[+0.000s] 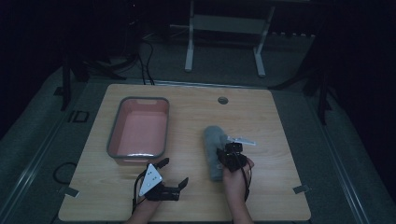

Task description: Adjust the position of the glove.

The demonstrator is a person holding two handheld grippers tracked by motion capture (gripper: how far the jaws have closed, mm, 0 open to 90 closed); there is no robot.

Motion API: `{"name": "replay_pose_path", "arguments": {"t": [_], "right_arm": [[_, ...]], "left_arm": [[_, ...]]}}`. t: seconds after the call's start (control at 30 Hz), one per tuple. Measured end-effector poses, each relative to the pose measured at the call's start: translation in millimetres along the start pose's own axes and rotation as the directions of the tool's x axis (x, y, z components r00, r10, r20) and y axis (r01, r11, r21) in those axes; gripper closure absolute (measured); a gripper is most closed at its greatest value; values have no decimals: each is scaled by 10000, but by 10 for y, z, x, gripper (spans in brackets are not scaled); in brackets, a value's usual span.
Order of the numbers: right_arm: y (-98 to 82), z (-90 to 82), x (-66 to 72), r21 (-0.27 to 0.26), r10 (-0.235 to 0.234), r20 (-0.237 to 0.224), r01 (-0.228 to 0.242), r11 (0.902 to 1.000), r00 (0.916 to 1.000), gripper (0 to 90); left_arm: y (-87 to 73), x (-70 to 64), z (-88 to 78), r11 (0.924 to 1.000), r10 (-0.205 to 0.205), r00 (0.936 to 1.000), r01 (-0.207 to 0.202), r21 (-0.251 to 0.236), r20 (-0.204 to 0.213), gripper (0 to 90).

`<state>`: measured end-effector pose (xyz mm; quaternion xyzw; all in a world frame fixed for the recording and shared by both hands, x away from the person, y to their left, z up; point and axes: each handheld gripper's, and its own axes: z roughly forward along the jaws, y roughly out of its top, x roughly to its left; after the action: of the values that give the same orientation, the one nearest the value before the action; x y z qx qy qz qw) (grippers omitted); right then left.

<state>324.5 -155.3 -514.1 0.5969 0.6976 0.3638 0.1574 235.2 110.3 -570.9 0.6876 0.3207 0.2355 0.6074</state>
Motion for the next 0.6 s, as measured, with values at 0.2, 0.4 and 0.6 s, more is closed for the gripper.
{"name": "replay_pose_path", "arguments": {"t": [0.2, 0.4, 0.6], "right_arm": [[-52, 93, -67, 119, 3, -100, -2, 9999, 9999, 666], [0, 7, -100, 90, -27, -753, 34, 10000, 9972, 482], [113, -92, -220, -278, -786, -1031, 761, 9967, 9916, 376]], "left_arm": [[1, 3, 4, 10000, -65, 10000, 65, -11, -11, 17], [1, 4, 4, 10000, -63, 10000, 63, -12, 0, 17], [1, 0, 4, 10000, -37, 10000, 37, -4, 9, 17]]}}
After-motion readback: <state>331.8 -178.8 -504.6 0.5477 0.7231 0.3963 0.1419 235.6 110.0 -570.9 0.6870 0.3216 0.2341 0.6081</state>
